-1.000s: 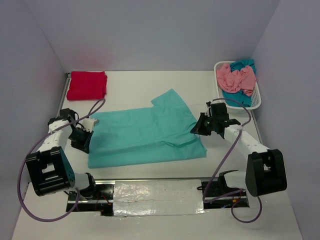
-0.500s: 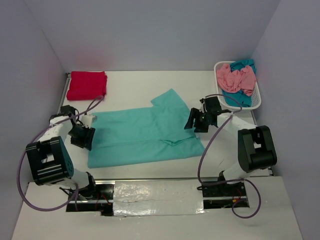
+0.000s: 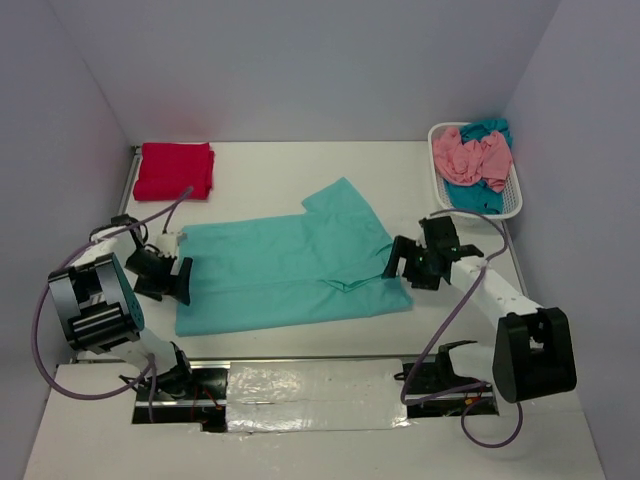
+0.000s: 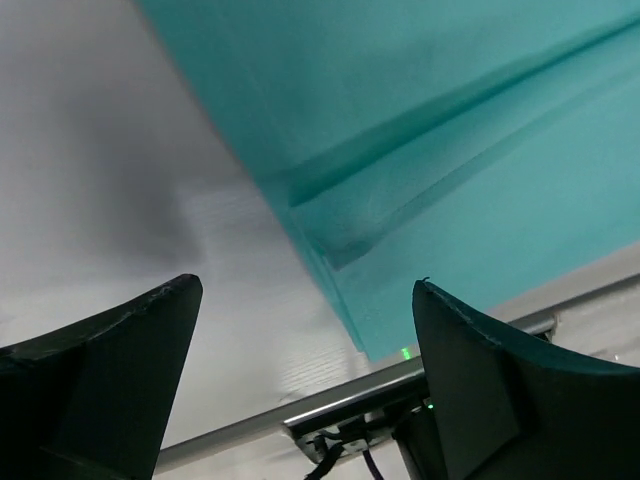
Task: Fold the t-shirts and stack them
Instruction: Fold the flattened tshirt in 1/3 of the way
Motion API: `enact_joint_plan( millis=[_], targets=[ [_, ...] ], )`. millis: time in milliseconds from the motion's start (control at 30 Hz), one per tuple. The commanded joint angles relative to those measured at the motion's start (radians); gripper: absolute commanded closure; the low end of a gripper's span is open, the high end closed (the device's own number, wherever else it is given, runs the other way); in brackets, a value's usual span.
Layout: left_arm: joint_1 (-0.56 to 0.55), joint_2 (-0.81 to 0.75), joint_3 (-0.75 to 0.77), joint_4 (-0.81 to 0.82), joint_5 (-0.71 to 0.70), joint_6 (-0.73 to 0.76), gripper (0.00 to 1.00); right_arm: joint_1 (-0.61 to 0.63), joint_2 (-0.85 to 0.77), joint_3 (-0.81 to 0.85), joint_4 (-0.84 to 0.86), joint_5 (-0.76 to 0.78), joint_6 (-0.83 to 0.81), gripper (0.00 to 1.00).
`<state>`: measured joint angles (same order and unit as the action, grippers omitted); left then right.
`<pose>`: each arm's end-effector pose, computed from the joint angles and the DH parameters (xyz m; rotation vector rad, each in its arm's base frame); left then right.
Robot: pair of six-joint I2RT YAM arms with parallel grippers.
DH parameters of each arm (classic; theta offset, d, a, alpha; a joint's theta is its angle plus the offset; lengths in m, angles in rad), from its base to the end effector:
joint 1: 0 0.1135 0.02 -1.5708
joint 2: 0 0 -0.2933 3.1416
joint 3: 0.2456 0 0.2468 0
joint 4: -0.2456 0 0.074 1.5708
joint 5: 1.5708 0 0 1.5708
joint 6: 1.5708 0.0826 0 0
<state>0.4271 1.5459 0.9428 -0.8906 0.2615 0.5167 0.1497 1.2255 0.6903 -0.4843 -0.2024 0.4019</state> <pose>0.2416 0.0865 0.1670 0.1466 2.9366 -0.2928 0.2332 0.0520 0.1870 0.2557 2.6168 0.4592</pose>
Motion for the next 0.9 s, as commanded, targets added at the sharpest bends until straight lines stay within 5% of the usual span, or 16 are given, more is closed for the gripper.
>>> enact_joint_plan(
  millis=[0, 133, 167, 200, 300, 333, 433, 500, 533, 567, 600, 633, 700, 833, 867],
  targets=[
    [-0.002, 0.039, -0.041, -0.010, 0.015, 0.022, 0.01, 0.002, -0.020, -0.145, 0.005, -0.046, 0.044, 0.06],
    [-0.004, 0.074, -0.047, 0.036, 0.024, 0.022, 0.15, 0.013, 0.011, -0.170, 0.026, -0.091, 0.084, 0.22],
    [-0.004, 0.082, -0.045, 0.041, 0.025, 0.022, 0.35, 0.010, 0.018, -0.178, 0.024, -0.092, 0.104, 0.27],
    [-0.008, 0.089, -0.042, 0.041, 0.028, 0.023, 0.44, 0.013, 0.032, -0.192, 0.021, -0.097, 0.112, 0.32],
    [-0.017, 0.111, -0.030, 0.019, 0.074, 0.040, 0.79, 0.011, 0.000, -0.222, 0.018, -0.110, 0.140, 0.81],
    [-0.024, 0.112, -0.030, 0.018, 0.079, 0.045, 0.99, 0.011, -0.024, -0.232, -0.002, -0.091, 0.158, 0.96],
    [-0.030, 0.109, -0.032, 0.022, 0.071, 0.042, 1.00, 0.013, -0.128, -0.235, -0.066, -0.065, 0.207, 1.00],
    [-0.030, 0.108, -0.021, 0.036, 0.001, 0.034, 1.00, 0.011, -0.174, -0.244, -0.095, -0.058, 0.235, 0.99],
    [-0.030, 0.109, -0.004, 0.062, -0.031, 0.025, 0.95, 0.010, -0.216, -0.248, -0.118, -0.064, 0.239, 0.80],
    [-0.030, 0.114, 0.013, 0.067, -0.059, 0.026, 0.79, 0.014, -0.231, -0.255, -0.119, -0.077, 0.248, 0.65],
    [-0.030, 0.117, 0.036, 0.065, -0.086, 0.031, 0.61, 0.016, -0.244, -0.259, -0.114, -0.092, 0.259, 0.52],
    [-0.028, 0.120, 0.066, 0.056, -0.100, 0.028, 0.02, 0.014, -0.250, -0.255, -0.123, -0.097, 0.262, 0.23],
    [-0.033, 0.109, 0.184, 0.047, -0.120, 0.026, 0.01, 0.014, -0.256, -0.206, -0.173, -0.048, 0.256, 0.00],
    [-0.079, 0.035, 0.463, 0.123, -0.082, -0.014, 0.01, 0.002, -0.296, -0.085, -0.237, 0.037, 0.229, 0.00],
    [-0.161, 0.002, 0.487, 0.158, -0.062, -0.001, 0.01, 0.002, -0.303, -0.054, -0.243, 0.049, 0.224, 0.00]
  ],
)
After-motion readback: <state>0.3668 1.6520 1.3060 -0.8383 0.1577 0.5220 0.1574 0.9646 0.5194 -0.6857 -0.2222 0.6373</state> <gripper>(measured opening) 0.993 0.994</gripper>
